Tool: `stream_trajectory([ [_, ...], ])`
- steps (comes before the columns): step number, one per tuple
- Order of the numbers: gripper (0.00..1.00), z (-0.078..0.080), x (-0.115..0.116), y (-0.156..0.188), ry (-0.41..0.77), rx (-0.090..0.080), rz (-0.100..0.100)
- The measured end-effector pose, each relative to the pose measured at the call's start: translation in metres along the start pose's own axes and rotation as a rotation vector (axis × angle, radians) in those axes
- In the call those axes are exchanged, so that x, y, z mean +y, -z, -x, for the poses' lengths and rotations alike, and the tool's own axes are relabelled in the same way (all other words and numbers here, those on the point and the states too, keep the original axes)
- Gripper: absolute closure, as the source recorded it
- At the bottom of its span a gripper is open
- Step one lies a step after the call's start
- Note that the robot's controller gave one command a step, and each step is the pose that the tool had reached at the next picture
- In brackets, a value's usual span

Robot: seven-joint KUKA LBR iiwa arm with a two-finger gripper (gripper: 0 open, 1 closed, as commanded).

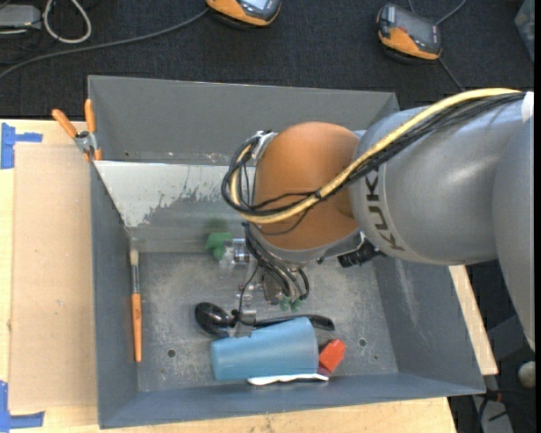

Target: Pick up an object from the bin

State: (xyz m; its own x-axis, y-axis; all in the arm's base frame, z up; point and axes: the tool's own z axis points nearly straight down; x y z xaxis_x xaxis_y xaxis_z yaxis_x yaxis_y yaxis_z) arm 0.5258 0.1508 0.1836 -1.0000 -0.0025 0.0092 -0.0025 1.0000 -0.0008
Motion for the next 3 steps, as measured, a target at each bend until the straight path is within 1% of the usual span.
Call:
stream_trajectory([
  [1, 0.00, 0.002, -0.001, 0.004, -0.005, -0.007, 0.001],
  [2, 0.00, -0.037, -0.043, -0.109, 0.048, 0.014, 0.005],
  [3, 0.00, -0.034, -0.049, -0.034, 0.076, -0.020, 0.005],
])
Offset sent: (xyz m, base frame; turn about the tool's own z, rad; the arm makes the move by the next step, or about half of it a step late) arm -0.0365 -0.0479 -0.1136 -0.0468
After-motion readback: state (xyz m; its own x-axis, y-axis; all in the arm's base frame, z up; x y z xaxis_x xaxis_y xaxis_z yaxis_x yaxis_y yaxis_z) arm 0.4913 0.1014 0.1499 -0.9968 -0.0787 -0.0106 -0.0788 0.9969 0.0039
